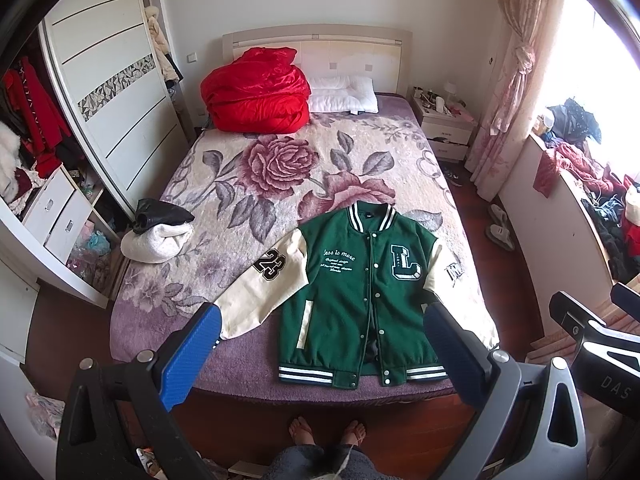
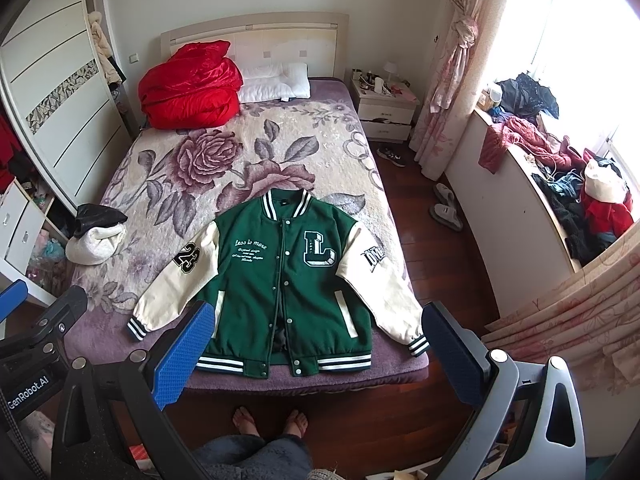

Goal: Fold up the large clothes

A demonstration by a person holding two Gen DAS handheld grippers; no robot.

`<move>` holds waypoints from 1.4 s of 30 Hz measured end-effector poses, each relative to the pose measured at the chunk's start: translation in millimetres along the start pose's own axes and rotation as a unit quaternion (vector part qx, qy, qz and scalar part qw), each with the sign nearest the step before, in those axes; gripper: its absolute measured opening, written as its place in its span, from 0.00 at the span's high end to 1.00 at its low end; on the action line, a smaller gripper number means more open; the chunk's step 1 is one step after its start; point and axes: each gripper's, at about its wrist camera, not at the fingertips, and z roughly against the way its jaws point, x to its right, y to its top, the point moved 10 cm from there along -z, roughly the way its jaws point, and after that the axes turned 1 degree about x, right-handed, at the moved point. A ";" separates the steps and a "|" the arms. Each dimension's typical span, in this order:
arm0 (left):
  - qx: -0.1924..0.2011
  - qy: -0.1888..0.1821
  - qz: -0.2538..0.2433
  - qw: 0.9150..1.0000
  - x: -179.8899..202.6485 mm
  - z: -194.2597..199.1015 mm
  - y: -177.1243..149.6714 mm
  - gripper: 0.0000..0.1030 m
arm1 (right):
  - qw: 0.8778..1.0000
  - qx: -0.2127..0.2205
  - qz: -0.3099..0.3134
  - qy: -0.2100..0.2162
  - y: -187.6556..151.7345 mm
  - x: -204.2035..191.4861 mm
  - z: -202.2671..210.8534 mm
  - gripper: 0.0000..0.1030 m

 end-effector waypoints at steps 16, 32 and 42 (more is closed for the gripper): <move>0.002 -0.004 0.002 1.000 1.7 3.5 7.7 0.00 | 1.000 0.003 0.000 -0.002 5.7 3.6 3.3 0.00; 0.005 -0.004 0.002 1.000 3.6 7.2 11.6 0.00 | 1.000 0.004 0.001 0.001 6.2 1.2 4.7 0.00; 0.007 -0.004 0.001 1.000 7.1 9.5 15.5 0.00 | 1.000 0.005 0.000 0.004 9.2 -4.9 4.3 0.00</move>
